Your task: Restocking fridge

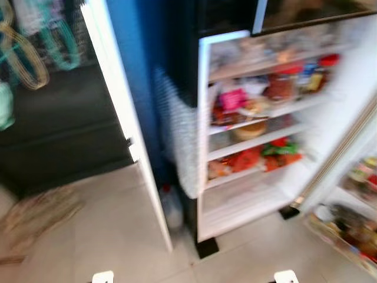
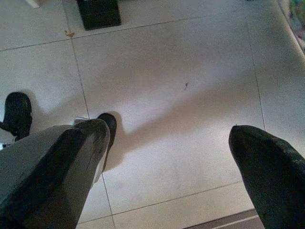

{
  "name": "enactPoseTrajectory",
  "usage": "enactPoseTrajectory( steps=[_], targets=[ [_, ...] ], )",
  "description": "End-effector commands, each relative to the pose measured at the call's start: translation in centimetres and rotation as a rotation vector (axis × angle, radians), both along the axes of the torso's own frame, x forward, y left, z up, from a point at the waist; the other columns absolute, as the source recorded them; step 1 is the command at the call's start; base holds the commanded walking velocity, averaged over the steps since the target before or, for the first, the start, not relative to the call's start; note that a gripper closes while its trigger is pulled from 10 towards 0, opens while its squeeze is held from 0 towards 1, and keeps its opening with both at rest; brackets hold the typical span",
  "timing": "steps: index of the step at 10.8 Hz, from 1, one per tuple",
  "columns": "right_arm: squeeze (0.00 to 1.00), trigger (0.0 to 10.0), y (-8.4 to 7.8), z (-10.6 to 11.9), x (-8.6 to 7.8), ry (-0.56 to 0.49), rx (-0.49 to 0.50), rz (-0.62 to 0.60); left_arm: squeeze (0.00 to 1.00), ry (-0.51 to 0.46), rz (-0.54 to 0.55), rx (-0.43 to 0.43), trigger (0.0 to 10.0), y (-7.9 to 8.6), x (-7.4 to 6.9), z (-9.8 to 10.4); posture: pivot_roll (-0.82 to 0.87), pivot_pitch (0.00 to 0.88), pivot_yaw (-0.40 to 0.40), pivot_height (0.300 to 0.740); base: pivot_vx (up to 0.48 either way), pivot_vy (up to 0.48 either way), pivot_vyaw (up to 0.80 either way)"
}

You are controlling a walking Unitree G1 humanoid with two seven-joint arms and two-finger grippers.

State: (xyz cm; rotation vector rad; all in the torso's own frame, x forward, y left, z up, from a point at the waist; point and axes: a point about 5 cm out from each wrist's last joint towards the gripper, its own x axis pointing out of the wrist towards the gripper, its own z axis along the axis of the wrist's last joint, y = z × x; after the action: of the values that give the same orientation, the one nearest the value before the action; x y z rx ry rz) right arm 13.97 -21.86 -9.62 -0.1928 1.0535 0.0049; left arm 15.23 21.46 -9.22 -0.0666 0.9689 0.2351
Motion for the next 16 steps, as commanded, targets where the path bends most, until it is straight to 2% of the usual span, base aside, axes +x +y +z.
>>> enactPoseTrajectory(
  steps=[1,2,6,11,16],
  targets=[
    [0.0,10.0,0.4,-0.3,-0.6,0.023,0.012,-0.001,0.0,0.02,0.003,0.002,10.0,0.0,-0.3,-0.2,-0.03,0.041,0.019,0.74,0.0,0.0,-0.79],
    [0.0,10.0,0.4,-0.3,-0.6,0.024,0.013,-0.004,0.0,0.016,-0.012,0.001,10.0,-0.7,-0.1,-0.2,-0.03,0.035,0.02,0.74,0.0,0.0,-0.79],
    [0.0,10.0,0.4,-0.3,-0.7,0.027,0.014,-0.005,0.0,-0.004,-0.022,-0.001,10.0,-1.0,0.5,0.0,-0.03,0.012,0.022,0.74,0.0,0.0,-0.79],
    [0.0,10.0,0.5,-0.4,-0.7,0.029,0.014,0.007,0.0,0.005,-0.035,-0.004,10.0,-1.2,0.6,0.0,-0.04,0.0,0.029,0.74,0.0,0.0,-0.79],
    [0.0,10.0,0.5,-0.3,-0.6,0.019,0.016,0.002,0.0,0.008,-0.036,-0.004,10.0,-1.0,0.6,0.0,-0.04,0.006,0.027,0.74,0.0,0.0,0.0]
  ],
)
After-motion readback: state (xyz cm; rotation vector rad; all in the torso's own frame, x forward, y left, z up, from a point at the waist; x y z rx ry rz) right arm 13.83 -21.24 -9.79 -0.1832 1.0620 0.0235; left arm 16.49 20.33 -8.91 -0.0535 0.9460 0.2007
